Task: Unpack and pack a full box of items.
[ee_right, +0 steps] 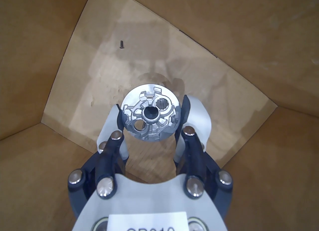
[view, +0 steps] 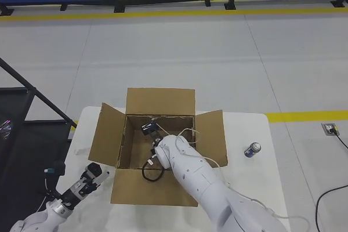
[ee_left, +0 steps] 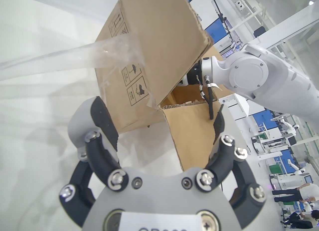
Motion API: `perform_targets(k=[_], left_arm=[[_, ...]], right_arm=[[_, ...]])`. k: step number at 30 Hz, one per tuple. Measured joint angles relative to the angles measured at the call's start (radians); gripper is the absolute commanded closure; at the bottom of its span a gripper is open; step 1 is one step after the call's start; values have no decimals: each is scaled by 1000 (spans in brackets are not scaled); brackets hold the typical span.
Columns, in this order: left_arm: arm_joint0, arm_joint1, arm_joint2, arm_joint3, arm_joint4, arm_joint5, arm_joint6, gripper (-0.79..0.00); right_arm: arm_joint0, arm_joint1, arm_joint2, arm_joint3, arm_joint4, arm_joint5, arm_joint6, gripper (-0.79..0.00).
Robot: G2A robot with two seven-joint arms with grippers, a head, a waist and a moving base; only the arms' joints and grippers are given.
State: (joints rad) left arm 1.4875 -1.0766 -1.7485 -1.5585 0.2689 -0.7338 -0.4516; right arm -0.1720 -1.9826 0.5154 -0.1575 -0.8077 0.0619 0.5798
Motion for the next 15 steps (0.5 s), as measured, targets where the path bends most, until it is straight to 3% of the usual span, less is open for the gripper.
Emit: perform_targets(k=[2, 4, 15], left_arm=[[3, 1, -4, -1, -3, -1, 3, -785], [6, 3, -7, 0, -6, -2, 6, -785], [6, 9, -13, 4, -8, 0, 15, -785]], right_arm=[[2, 0, 5, 3, 4, -8, 9, -175], [5, 2, 11, 5, 9, -17, 13, 0], [44, 11, 33, -24, 11, -117, -6, 0]])
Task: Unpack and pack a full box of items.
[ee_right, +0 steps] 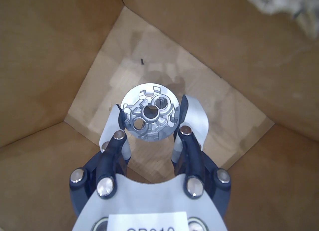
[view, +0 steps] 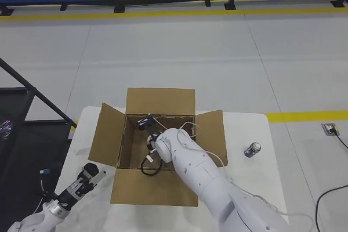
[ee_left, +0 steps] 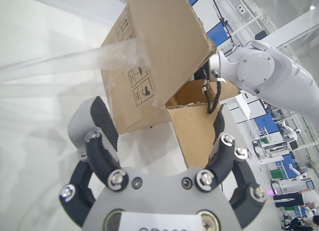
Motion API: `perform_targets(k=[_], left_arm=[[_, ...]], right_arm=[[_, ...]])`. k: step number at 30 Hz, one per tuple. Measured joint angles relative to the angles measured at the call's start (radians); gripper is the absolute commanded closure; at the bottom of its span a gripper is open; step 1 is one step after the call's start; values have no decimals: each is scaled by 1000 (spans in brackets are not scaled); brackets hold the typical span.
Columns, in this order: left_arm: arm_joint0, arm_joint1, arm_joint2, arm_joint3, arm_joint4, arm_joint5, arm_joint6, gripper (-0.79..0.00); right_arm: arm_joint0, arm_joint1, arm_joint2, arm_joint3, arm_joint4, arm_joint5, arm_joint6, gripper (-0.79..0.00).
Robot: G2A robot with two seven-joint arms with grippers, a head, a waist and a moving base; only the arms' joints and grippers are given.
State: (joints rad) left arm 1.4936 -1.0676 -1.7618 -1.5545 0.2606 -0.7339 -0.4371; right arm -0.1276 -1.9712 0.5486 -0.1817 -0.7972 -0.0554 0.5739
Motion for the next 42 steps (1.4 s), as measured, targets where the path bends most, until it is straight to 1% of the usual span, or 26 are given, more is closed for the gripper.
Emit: perform_targets(k=[6, 13, 15, 18, 21, 24, 27, 30, 31, 33, 34, 37, 40, 42], left_arm=[[-7, 4, -4, -12, 3, 8, -5, -785], [-19, 7, 14, -29, 24, 22, -14, -785], [-21, 8, 17, -32, 28, 25, -15, -785], [-25, 9, 21, -37, 40, 31, -13, -785], [-26, 10, 26, -43, 43, 32, -10, -785], [-25, 12, 26, -48, 42, 30, -9, -785], [-23, 14, 22, -50, 37, 29, -7, -785], [-24, 16, 16, -47, 26, 28, -7, -785], [-25, 17, 15, -45, 21, 28, -8, -785], [-26, 18, 12, -44, 14, 27, -11, -785], [-27, 19, 10, -45, 10, 27, -12, -785], [-29, 22, 0, -48, -1, 27, -14, -785], [-30, 24, -17, -48, -11, 29, -7, -785], [-28, 26, -30, -47, -28, 29, -2, -785]], right_arm=[[15, 12, 21, -26, 8, -28, -36, 0], [28, 50, 60, -63, 29, -137, -42, 0], [27, 62, 67, -82, 24, -148, -47, 0], [13, 84, 80, -139, 9, -150, -47, 0], [-12, 115, 99, -226, -13, -137, -37, 0], [-56, 156, 129, -355, -51, -103, -4, 0], [-132, 211, 179, -552, -121, -41, 65, 0], [-259, 278, 258, -829, -233, 30, 179, 0], [-323, 305, 297, -955, -287, 53, 235, 0], [-426, 342, 360, -1146, -373, 77, 319, 0], [-495, 362, 403, -1269, -431, 90, 369, 0], [-656, 399, 501, -1542, -562, 118, 461, 0], [-805, 423, 595, -1773, -659, 136, 516, 0], [-887, 433, 649, -1890, -706, 151, 541, 0]])
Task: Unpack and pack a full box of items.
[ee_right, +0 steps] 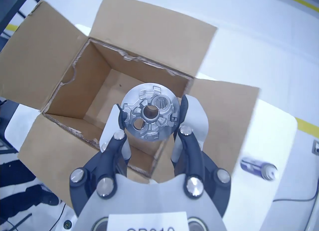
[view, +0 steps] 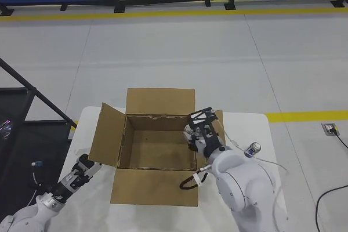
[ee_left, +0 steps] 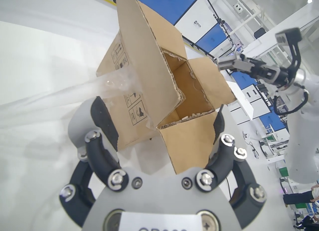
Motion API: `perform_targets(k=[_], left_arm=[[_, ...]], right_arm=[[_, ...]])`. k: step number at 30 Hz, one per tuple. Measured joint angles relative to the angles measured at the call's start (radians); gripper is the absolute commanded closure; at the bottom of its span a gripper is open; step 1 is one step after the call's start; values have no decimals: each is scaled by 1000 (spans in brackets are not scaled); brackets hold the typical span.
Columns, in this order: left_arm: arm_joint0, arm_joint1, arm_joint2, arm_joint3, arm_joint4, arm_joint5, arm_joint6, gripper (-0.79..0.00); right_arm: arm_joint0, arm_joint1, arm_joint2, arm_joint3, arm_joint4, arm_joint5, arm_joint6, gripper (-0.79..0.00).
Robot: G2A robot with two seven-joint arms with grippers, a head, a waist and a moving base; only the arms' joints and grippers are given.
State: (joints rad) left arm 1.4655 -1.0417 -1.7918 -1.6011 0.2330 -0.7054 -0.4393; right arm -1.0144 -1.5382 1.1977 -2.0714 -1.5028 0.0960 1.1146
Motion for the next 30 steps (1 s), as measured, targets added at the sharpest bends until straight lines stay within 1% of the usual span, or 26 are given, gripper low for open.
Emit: perform_targets(k=[2, 4, 6, 9, 11, 13, 16, 20, 22, 25, 29, 30], left_arm=[[4, 2, -16, -1, -21, -7, 1, -785], [11, 5, -33, -5, -43, -16, 1, -785], [15, 7, -45, -10, -64, -24, -3, -785], [16, 8, -64, -20, -112, -18, 9, -785], [16, 8, -66, -21, -118, -12, 16, -785], [16, 8, -65, -21, -117, -11, 16, -785], [16, 8, -65, -21, -116, -12, 15, -785], [16, 8, -65, -21, -116, -12, 15, -785], [16, 8, -65, -21, -116, -12, 15, -785], [16, 8, -65, -21, -116, -12, 15, -785], [16, 8, -65, -21, -116, -12, 15, -785], [16, 8, -65, -21, -116, -12, 15, -785]], right_arm=[[-87, 8, 60, -104, -52, 31, 26, 0], [-166, 14, 115, -177, -74, 62, 39, 0], [-232, 17, 164, -221, -67, 85, 31, 0], [-344, 21, 253, -247, -41, 129, 7, 0], [-378, 23, 291, -221, -11, 129, 13, 0], [-382, 26, 328, -160, 28, 108, 34, 0], [-346, 32, 360, -36, 65, 49, 54, 0], [-281, 37, 396, 136, 96, 22, 18, 0], [-252, 41, 396, 211, 69, 10, -1, 0], [-223, 45, 399, 293, 59, 0, -27, 0], [-217, 48, 407, 342, 68, 9, -62, 0], [-217, 49, 409, 350, 69, 13, -67, -58]])
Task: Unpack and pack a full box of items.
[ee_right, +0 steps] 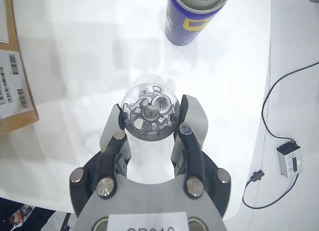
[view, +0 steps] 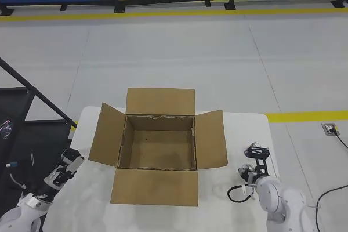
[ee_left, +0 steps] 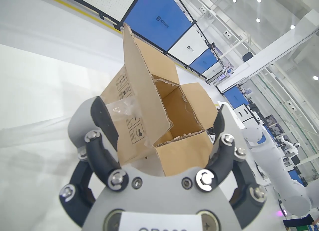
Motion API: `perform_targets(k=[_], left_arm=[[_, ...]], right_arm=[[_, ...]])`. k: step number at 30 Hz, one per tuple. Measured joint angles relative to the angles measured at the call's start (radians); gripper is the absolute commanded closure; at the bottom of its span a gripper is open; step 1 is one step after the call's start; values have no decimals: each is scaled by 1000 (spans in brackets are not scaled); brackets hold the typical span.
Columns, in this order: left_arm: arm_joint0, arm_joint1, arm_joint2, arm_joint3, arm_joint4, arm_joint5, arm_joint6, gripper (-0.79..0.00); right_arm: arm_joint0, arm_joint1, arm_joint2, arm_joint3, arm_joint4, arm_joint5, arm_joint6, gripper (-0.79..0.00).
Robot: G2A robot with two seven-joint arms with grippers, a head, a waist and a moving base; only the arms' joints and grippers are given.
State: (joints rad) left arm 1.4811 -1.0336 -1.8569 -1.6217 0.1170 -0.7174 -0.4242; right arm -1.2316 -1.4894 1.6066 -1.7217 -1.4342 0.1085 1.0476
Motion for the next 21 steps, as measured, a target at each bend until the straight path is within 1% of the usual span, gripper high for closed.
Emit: perform_targets(k=[2, 3, 4, 5, 6, 7, 8, 9, 12, 17, 21], left_arm=[[0, 0, 0, 0, 0, 0, 0, -785], [0, 0, 0, 0, 0, 0, 0, -785], [0, 0, 0, 0, 0, 0, 0, -785], [0, 0, 0, 0, 0, 0, 0, -785], [0, 0, 0, 0, 0, 0, 0, -785], [0, 0, 0, 0, 0, 0, 0, -785], [0, 0, 0, 0, 0, 0, 0, -785], [0, 0, 0, 0, 0, 0, 0, -785], [0, 0, 0, 0, 0, 0, 0, -785], [0, 0, 0, 0, 0, 0, 0, -785], [0, 0, 0, 0, 0, 0, 0, -785]], right_arm=[[4, 2, 3, 18, -2, 10, -1, -9], [8, 3, 3, 26, -6, 15, 2, -25], [14, 4, 4, 36, -12, 23, 5, -188], [18, 4, 4, 42, -14, 28, 4, -326], [22, 5, 5, 47, -14, 31, 3, -422], [25, 6, 5, 52, -12, 33, 1, -557], [26, 6, 5, 54, -11, 34, 0, -742], [27, 7, 5, 55, -11, 35, 1, -785], [31, 9, 3, 49, -12, 40, 10, -785], [34, 15, 8, 8, -24, 40, 60, -785], [19, 18, 30, -118, 22, 25, 47, -785]])
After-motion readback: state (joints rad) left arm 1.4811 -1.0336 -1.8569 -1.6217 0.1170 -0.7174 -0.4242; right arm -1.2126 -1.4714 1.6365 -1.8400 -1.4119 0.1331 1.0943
